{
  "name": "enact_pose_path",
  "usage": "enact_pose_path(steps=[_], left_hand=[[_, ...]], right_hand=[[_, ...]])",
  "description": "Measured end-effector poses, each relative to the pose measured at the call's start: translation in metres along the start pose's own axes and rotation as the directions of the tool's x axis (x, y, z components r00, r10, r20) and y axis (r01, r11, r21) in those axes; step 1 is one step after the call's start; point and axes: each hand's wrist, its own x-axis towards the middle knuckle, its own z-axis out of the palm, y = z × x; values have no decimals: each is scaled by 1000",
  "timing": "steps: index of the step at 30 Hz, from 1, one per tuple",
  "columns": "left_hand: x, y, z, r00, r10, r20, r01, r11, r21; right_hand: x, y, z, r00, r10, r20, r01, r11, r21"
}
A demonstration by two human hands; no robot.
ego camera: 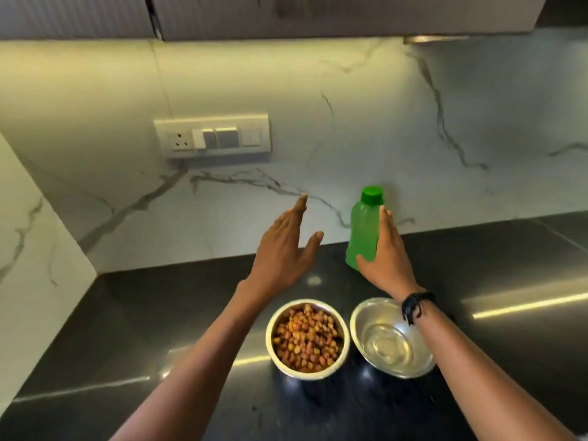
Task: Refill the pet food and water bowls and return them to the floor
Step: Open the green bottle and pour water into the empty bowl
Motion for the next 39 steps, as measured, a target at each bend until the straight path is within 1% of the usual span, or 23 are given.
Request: enact_pose_path(steps=[2, 5, 9, 12, 16, 19, 21, 23, 26, 29, 32, 35, 37, 39], left_hand=[[2, -2, 20, 999, -31, 43, 33, 999, -32], [10, -3, 48, 993, -62, 98, 69, 995, -68], [26, 1, 85, 980, -103, 171, 120, 989, -87], [40, 6, 113, 969, -125, 212, 149, 984, -100], [60, 18, 141, 961, -156, 229, 183, 977, -105], [70, 25, 155, 958, -175, 226, 205, 972, -117], [74, 27, 160, 955, -184, 234, 217, 968, -123], [75, 28, 163, 952, -184, 243, 218, 968, -121], [75, 31, 165, 953, -173, 248, 204, 973, -107], [71, 39, 165, 951, -156, 267, 192, 975, -114], [66, 47, 160, 959, -127, 253, 169, 973, -155], [63, 57, 158, 973, -81, 215, 127, 969, -211], [58, 69, 160, 971, -43, 233, 102, 963, -250], [53, 85, 165, 963, 4, 268, 78, 953, -292]], right_hand=[[5, 25, 5, 995, 97, 40, -98, 995, 29], [21, 59, 10, 980, 180, 82, -185, 981, 61], [49, 99, 20, 955, 252, 155, -273, 953, 129], [75, 121, 27, 940, 270, 210, -312, 928, 202], [105, 137, 40, 950, 239, 199, -293, 902, 316], [125, 139, 52, 961, 190, 200, -258, 876, 408], [135, 141, 62, 973, 178, 146, -225, 865, 448], [143, 141, 69, 978, 184, 102, -210, 871, 444], [154, 140, 68, 979, 159, 125, -196, 894, 402], [154, 144, 57, 987, 116, 107, -146, 929, 339], [129, 154, 37, 989, 132, 68, -147, 933, 329], [95, 165, 3, 987, 158, -13, -145, 934, 327], [72, 174, -22, 982, 176, -68, -148, 941, 305], [47, 182, -46, 974, 209, -86, -179, 944, 276]])
